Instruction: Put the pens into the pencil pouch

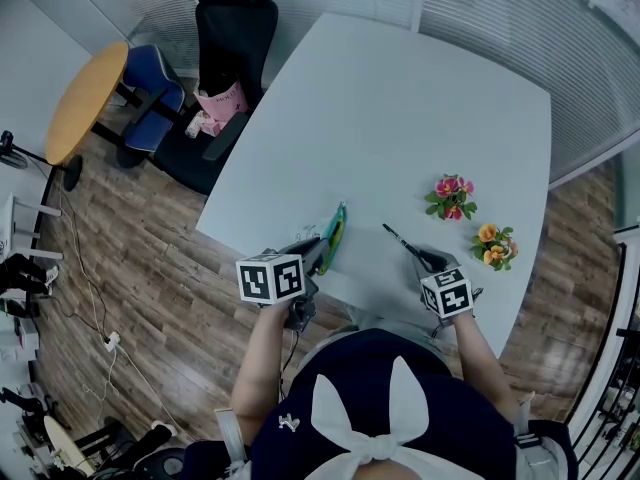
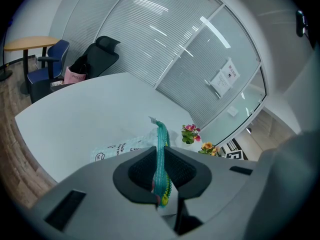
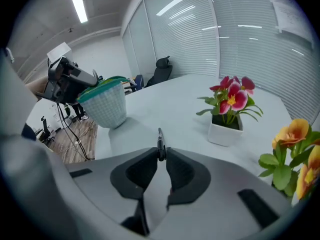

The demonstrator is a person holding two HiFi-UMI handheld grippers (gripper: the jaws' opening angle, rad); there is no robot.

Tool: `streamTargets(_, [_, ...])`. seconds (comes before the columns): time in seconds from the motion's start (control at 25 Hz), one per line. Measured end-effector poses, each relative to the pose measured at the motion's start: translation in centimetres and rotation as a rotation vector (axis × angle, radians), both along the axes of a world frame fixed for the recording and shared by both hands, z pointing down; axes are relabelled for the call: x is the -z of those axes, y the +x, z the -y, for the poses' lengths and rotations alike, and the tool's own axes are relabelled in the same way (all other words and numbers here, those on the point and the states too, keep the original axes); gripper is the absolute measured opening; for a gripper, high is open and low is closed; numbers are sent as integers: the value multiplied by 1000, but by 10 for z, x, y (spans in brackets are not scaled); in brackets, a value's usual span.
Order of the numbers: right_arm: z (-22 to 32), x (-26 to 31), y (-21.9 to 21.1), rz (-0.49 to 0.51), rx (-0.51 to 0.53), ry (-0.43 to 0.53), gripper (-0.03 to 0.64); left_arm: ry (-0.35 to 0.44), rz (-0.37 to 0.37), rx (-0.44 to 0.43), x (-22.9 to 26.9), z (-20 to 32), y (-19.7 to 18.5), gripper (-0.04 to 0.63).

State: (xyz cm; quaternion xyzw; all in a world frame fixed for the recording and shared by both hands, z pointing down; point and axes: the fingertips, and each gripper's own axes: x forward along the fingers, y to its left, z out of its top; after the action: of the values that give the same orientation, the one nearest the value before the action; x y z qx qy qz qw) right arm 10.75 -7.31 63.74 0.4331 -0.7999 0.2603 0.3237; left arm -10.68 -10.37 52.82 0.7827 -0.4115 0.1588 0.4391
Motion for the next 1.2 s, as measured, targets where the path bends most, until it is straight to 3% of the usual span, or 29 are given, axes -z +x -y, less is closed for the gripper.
streamTargets(0.64, [20, 72, -11, 28, 15, 152, 57, 0, 6, -1, -1, 0, -2, 60])
streamTargets(1.2, [23, 97, -23, 107, 22, 174, 51, 3, -5, -6, 0, 2, 2, 60])
